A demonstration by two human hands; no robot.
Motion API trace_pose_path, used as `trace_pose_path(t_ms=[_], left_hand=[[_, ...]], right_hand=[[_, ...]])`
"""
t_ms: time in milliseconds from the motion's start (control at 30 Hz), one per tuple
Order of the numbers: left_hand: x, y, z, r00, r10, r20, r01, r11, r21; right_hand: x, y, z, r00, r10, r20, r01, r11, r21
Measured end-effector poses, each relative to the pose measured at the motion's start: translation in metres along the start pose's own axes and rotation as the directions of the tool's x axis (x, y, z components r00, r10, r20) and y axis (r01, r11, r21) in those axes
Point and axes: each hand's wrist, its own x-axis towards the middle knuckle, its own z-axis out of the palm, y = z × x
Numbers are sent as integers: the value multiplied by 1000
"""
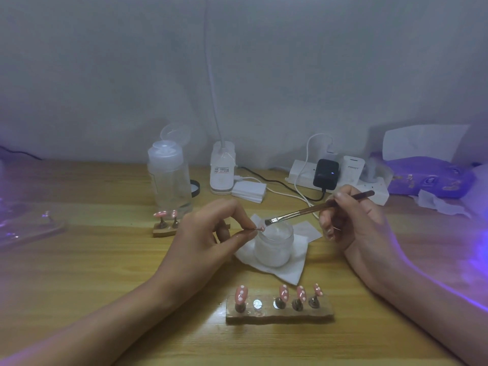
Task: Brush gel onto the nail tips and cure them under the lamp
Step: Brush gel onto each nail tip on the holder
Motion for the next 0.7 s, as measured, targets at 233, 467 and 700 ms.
trace_pose_path(t_ms=[233,467,700], left_hand=[[0,0,-1,1000,-18,0,18,1000,0],[0,1,-1,1000,-12,12,12,1000,7],[1,1,-2,1000,-7,1,7,1000,14]], right_hand=[[1,1,1,998,61,-3,-61,997,-57],[0,1,-1,1000,26,10,-25,998,-64],[0,0,-2,1000,15,15,-14,997,-70]])
